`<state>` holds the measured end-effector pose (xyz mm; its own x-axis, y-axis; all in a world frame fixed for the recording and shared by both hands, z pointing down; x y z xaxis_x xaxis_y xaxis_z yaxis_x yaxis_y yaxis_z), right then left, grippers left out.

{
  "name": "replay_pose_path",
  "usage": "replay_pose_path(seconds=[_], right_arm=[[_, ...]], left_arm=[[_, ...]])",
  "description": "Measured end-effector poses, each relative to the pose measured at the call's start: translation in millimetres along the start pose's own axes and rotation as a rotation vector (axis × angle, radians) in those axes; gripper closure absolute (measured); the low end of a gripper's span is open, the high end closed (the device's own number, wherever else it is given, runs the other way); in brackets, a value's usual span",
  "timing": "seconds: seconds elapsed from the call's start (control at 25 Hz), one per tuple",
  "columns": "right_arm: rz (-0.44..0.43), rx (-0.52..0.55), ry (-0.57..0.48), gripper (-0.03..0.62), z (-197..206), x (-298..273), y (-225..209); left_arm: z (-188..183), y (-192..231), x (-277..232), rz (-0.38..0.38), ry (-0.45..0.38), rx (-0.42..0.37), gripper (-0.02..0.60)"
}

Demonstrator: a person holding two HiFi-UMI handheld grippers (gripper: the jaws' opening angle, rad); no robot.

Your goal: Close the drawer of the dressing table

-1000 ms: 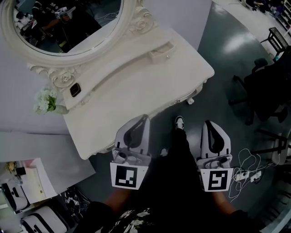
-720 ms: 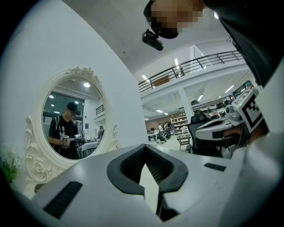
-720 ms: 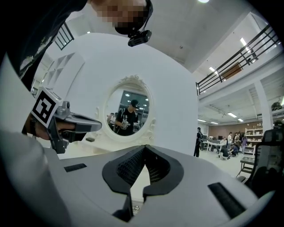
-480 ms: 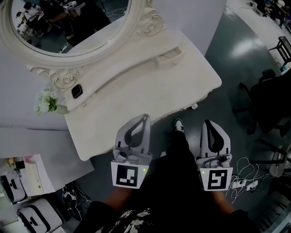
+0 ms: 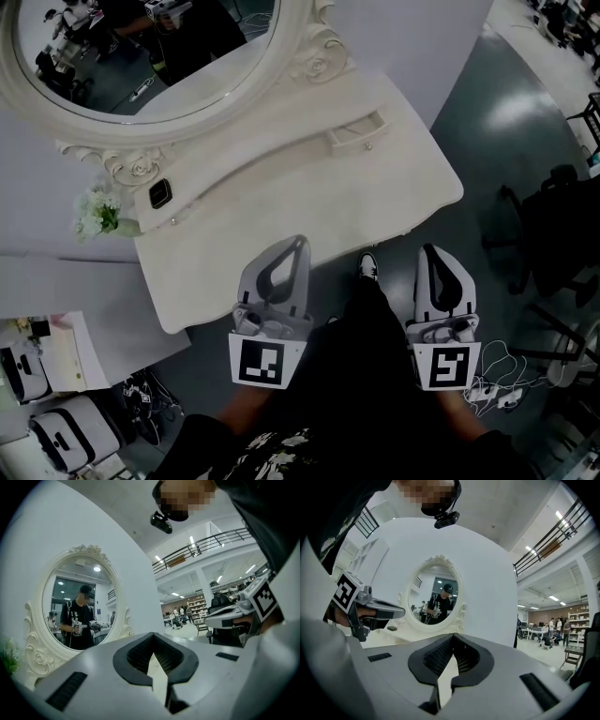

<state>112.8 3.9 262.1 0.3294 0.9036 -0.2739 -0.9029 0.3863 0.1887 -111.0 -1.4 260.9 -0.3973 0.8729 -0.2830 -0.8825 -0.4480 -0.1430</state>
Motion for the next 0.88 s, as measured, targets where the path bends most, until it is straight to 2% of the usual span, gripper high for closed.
replay_pose_path(seconds=[0.56,0.88], right_arm=[[-0.168,0.038,0.053,0.594,-6,-66,-38],[-0.238,0.065,0.092,0.595,3,-106,-58]], left_arm=[[-14,4,-54,-0.080,0.051,0.046,0.580],[-13,2,-89,-0.112,0.104,0.072,0.580]])
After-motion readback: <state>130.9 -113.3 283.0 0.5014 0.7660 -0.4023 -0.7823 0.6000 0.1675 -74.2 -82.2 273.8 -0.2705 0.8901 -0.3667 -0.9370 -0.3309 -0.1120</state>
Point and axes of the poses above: the fingertips, and each gripper's own axes: x backward along the fingers, y to its left, z out of its underside, the point moved 7 cm from there along x, backward along the fingers, and after that the axes turned 13 degrees about y, right-handed, at the moved point
